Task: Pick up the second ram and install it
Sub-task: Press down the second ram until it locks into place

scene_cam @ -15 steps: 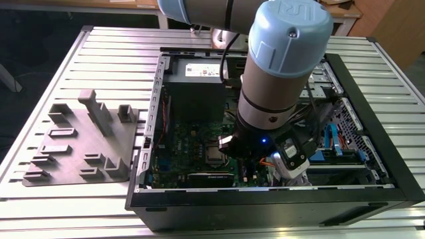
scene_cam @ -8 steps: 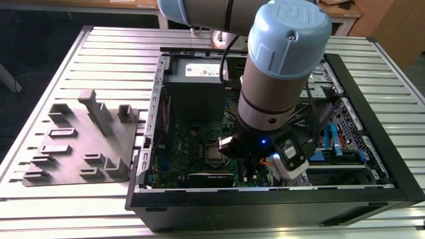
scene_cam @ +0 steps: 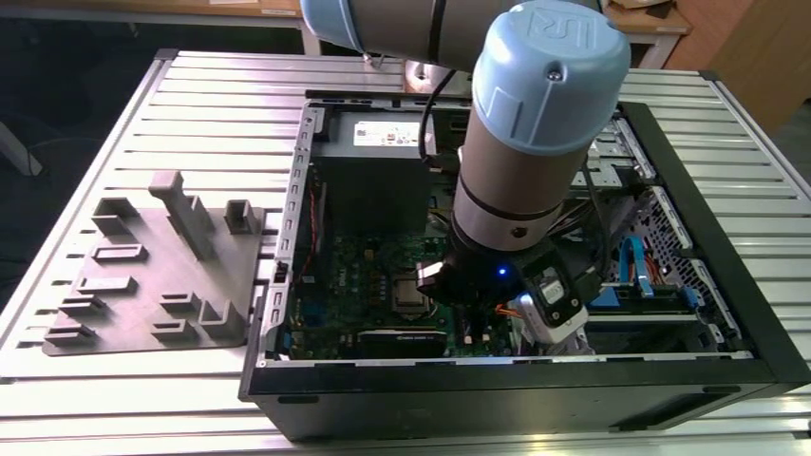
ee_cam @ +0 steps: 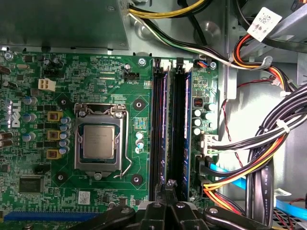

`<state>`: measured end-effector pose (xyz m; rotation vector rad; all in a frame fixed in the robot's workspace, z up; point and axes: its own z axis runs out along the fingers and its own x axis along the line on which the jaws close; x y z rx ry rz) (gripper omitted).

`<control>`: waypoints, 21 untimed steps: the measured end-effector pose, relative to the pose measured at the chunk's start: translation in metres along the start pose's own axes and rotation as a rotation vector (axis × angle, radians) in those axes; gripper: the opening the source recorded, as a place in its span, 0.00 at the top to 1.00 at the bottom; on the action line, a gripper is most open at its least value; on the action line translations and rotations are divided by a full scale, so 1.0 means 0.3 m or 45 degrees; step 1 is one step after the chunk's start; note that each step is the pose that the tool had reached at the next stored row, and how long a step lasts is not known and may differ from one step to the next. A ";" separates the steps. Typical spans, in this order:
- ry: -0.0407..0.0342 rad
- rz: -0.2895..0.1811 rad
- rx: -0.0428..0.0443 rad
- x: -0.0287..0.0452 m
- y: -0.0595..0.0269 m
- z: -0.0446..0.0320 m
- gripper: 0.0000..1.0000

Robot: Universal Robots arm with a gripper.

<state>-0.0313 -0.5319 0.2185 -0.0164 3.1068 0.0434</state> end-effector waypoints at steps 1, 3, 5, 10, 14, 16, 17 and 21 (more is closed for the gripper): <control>0.0000 0.000 0.000 0.000 0.000 0.000 0.93; 0.0000 0.000 0.000 0.000 0.000 0.002 0.93; 0.0000 0.000 0.000 0.000 0.000 0.002 0.93; -0.0010 0.000 -0.003 0.000 0.001 -0.004 0.93; 0.0000 0.000 0.000 -0.001 0.001 -0.041 0.93; -0.0001 0.000 0.000 -0.002 0.001 -0.053 0.93; -0.0002 0.000 0.000 -0.002 0.001 -0.053 0.93; -0.0001 0.000 0.000 -0.002 0.003 -0.055 0.93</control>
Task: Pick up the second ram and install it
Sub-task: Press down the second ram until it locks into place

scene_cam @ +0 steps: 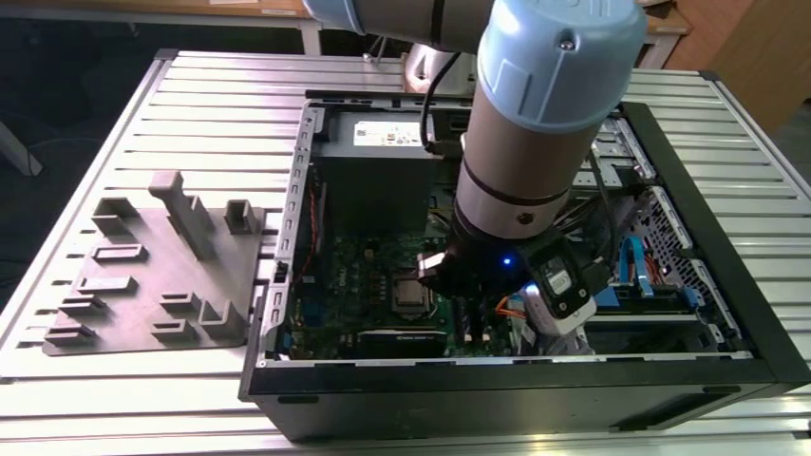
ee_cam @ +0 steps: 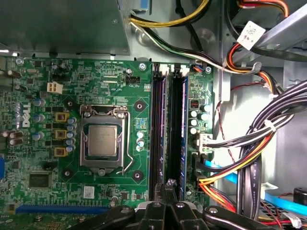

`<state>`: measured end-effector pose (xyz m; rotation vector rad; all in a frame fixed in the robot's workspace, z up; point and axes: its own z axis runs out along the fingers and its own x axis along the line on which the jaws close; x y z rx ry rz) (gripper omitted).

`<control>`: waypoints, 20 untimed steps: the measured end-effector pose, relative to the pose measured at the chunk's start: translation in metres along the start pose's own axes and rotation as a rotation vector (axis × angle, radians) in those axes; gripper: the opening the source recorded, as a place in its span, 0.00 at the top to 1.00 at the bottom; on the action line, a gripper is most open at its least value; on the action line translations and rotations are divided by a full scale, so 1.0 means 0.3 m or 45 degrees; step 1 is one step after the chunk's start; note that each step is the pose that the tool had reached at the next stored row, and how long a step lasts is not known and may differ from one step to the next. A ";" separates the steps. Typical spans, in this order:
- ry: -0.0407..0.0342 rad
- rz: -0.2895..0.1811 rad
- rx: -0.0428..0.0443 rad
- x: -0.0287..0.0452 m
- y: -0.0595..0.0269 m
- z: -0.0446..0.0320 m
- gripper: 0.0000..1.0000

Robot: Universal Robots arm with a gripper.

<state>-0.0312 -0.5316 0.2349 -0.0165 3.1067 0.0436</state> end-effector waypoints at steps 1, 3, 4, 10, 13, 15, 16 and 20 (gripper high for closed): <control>0.0000 0.000 0.000 0.000 0.003 0.000 0.93; 0.0000 0.000 0.000 0.000 0.015 0.001 0.93; 0.0000 0.000 0.000 0.000 0.021 0.001 0.93; 0.0000 0.000 0.000 -0.001 0.079 0.003 0.93; 0.0000 0.000 0.000 -0.001 0.119 0.004 0.93; 0.0000 0.000 0.000 -0.001 0.135 0.004 0.93; -0.0001 0.000 0.000 -0.001 0.139 0.004 0.93; 0.0001 0.000 0.000 -0.002 0.142 -0.010 0.93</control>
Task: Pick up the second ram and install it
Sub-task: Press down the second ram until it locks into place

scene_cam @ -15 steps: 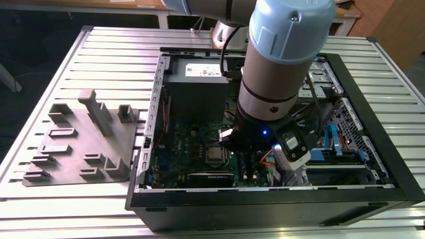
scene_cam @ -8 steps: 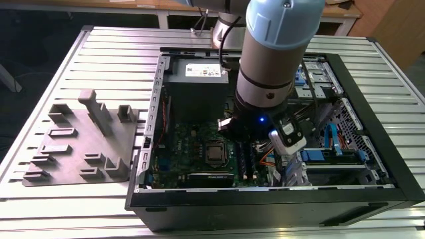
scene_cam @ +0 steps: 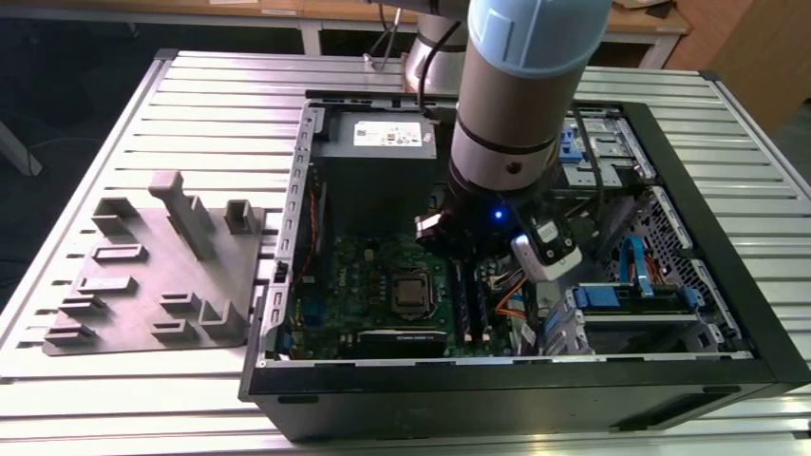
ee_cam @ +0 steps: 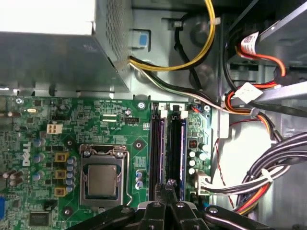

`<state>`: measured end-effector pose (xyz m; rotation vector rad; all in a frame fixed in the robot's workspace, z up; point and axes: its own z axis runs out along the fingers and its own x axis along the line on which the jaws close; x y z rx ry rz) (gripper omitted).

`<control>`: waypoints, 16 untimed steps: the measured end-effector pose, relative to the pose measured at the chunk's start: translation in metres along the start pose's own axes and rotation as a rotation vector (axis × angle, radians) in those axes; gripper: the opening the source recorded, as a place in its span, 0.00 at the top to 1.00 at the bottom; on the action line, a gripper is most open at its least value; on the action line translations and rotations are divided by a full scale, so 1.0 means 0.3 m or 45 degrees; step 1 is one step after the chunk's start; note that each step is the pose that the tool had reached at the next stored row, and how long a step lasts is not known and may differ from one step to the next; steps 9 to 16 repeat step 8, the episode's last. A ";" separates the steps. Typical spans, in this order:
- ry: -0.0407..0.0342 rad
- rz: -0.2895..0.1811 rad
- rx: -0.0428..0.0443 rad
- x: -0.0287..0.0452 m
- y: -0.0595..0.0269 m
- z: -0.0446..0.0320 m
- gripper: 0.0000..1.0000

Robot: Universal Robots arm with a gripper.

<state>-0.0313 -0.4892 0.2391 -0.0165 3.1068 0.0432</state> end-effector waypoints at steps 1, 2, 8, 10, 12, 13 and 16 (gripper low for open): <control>0.0000 0.000 0.000 0.000 0.000 -0.007 0.93; 0.0000 0.000 0.001 0.000 0.000 -0.011 0.93; -0.0001 0.000 0.001 -0.001 0.001 -0.015 0.93; -0.0001 0.000 0.001 -0.001 0.001 -0.015 0.93; -0.0001 0.000 0.001 -0.001 0.001 -0.015 0.93; -0.0001 0.000 0.001 -0.001 0.001 -0.015 0.93; -0.0001 0.000 0.001 -0.001 0.001 -0.015 0.93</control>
